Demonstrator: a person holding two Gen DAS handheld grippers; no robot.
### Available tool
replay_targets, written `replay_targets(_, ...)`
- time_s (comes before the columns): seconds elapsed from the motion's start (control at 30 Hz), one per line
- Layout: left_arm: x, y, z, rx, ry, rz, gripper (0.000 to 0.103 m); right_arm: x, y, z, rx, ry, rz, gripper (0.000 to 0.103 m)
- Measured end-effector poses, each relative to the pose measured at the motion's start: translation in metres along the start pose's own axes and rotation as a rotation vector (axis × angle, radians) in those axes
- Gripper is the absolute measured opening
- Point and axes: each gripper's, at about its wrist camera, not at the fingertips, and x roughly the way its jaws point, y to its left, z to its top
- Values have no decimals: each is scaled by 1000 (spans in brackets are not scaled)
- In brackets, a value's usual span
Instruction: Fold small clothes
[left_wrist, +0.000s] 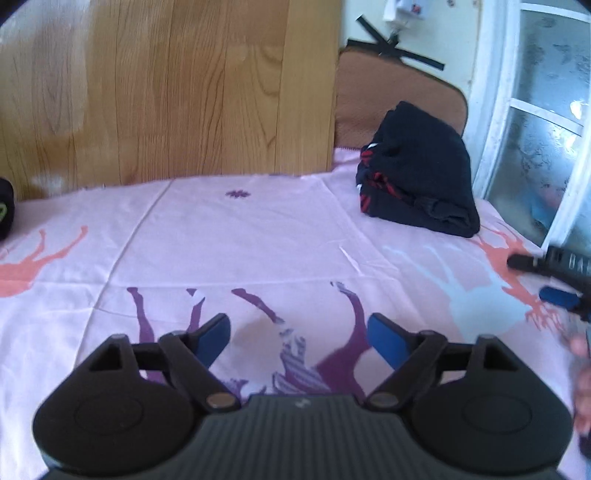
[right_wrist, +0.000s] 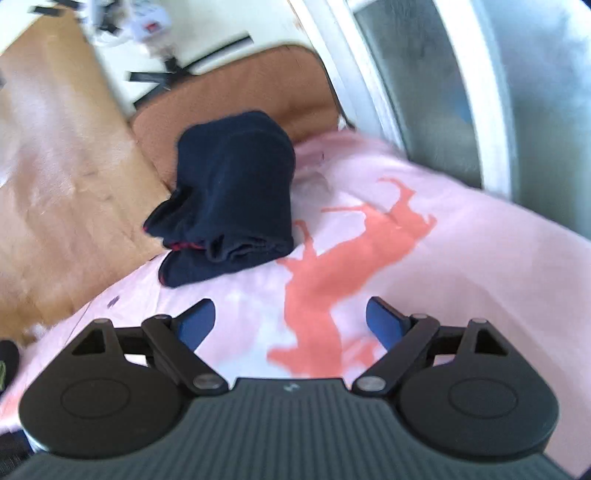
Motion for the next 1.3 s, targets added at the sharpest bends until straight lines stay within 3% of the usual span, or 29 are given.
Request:
replay_targets(0.27, -15, -10, -8, 68, -39, 48, 85, -26, 4, -24, -4, -62, -15, 91)
replay_targets(0.87, -9, 3, -6, -14, 1, 72, 103, -24, 2, -23, 3, -48, -11, 91)
replay_targets(1.3, -12, 7, -5, -23, 0, 71, 103, -24, 3, -23, 1, -47, -12, 91)
